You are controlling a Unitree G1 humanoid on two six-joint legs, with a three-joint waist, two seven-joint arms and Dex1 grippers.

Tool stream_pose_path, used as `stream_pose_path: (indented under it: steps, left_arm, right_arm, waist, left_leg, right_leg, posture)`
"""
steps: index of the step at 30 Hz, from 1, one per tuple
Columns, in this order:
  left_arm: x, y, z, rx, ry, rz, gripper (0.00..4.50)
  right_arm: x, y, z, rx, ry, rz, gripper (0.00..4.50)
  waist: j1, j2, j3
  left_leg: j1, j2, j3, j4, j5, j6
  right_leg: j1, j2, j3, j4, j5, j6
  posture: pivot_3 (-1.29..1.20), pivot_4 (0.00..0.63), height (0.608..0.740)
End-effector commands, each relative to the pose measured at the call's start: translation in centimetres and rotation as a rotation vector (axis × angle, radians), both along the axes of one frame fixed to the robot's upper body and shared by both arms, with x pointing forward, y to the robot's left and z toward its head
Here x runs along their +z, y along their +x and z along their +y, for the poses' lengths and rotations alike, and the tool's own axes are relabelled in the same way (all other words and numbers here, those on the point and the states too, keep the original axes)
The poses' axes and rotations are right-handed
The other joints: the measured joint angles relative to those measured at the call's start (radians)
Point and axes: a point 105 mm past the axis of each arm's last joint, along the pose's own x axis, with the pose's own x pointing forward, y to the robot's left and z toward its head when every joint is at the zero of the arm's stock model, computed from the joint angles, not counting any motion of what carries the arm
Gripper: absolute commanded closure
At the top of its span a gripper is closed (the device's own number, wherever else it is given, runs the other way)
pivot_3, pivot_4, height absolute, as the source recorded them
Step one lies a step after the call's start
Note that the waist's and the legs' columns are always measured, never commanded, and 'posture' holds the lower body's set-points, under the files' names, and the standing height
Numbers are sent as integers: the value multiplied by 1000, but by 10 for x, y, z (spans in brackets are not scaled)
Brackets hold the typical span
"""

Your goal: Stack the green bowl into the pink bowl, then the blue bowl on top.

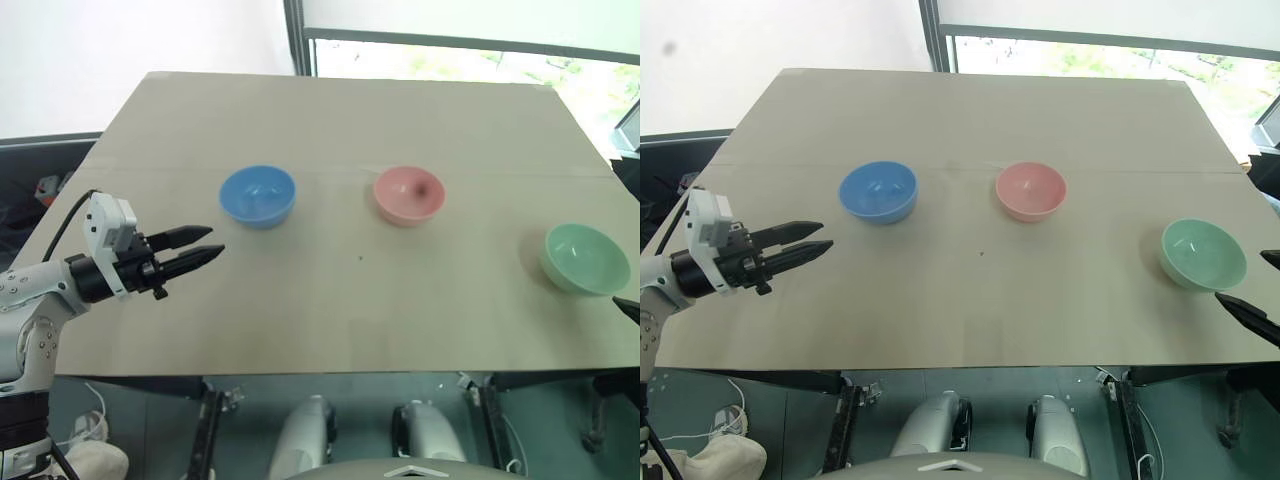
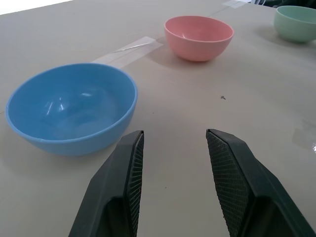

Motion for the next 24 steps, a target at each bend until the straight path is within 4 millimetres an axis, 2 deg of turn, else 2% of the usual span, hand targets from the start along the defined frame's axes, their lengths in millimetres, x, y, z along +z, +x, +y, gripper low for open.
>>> stream_pose_path:
  steps: [1, 4, 12, 14, 19, 21, 22, 24]
  left_arm:
    - [16, 0, -7, -29, 1, -52, 2385]
    - [21, 3, -21, -66, -24, -62, 2385]
    - [26, 4, -38, -103, -57, -83, 2385]
    - [28, 5, -45, -117, -72, -94, 2385]
    - [26, 6, -67, -153, -105, -120, 2385]
    - [25, 5, -72, -159, -110, -122, 2385]
    - [24, 3, -78, -168, -118, -125, 2385]
    - [25, -1, -88, -175, -132, -137, 2385]
  right_arm:
    - [10, 4, 7, 23, -13, -42, 0]
    - [5, 15, 17, 32, -7, -62, 0]
    - [-5, 39, 44, 95, 24, -82, 0]
    - [-10, 53, 62, 149, 30, -80, 0]
    - [-24, 101, 122, 286, -64, -136, 0]
    - [-26, 112, 141, 347, -57, -142, 0]
    - [-27, 124, 157, 382, -53, -158, 0]
    - [-25, 145, 189, 455, -77, -203, 0]
  waist:
    - [0, 0, 0]
    - [0, 0, 0]
    - [-1, 0, 0]
    - [-1, 0, 0]
    - [-8, -1, 0]
    - [-8, 0, 1]
    - [6, 0, 1]
    - [-8, 0, 2]
  left_leg:
    - [0, 0, 0, 0, 0, 0]
    - [0, 0, 0, 0, 0, 0]
    - [-1, 0, 0, 1, 2, -3]
    - [-1, 0, 0, 1, 2, -3]
    - [0, 0, 1, 2, 2, -3]
    - [0, -1, 1, 2, 2, -4]
    - [0, -1, 1, 2, 2, -4]
    - [-7, -1, -1, 3, 2, -4]
  right_leg:
    - [0, 0, 0, 0, 0, 0]
    - [0, 0, 0, 0, 0, 0]
    - [-1, 0, 0, 0, 2, 3]
    - [-1, 1, 0, 0, 2, 3]
    - [-1, 1, 1, 3, 1, 2]
    - [-1, 2, 1, 3, 2, 3]
    - [-1, 2, 1, 3, 2, 3]
    - [-5, 2, -3, 1, 2, 4]
  posture:
    - [0, 150, 740]
    - [0, 150, 740]
    - [0, 150, 740]
    - [0, 150, 740]
    - [0, 150, 740]
    - [0, 150, 740]
    - [0, 150, 740]
    - [0, 150, 740]
